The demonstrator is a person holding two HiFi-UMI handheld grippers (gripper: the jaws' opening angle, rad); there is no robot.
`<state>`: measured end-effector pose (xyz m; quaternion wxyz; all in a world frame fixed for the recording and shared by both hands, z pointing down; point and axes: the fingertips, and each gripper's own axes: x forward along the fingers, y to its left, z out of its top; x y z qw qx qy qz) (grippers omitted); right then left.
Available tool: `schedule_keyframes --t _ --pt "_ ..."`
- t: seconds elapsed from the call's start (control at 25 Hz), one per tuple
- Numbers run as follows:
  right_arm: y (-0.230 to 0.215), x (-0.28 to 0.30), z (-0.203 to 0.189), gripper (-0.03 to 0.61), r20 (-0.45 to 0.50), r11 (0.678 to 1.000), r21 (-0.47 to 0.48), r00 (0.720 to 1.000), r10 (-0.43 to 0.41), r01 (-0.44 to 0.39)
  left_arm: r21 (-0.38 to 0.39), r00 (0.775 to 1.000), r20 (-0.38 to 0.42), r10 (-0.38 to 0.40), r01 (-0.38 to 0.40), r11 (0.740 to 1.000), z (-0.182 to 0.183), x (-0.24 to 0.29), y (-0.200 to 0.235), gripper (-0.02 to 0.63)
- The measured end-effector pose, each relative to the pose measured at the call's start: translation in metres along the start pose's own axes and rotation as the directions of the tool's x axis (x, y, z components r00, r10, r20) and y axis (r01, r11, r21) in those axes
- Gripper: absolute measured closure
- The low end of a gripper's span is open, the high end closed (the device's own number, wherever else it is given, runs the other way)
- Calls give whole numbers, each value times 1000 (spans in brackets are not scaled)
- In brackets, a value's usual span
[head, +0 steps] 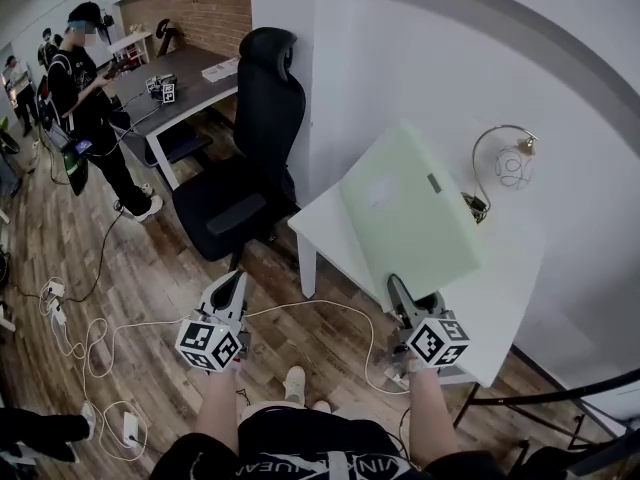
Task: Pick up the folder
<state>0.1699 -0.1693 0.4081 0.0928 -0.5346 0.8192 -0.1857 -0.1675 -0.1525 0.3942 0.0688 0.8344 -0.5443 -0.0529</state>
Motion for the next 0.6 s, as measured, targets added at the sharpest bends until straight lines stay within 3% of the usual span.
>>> schedule_keyframes --t 0.6 --pt "-11 -4 -3 287 -5 999 -31 1000 -27 27 10 1000 9 -5 5 1000 2 10 -6 601"
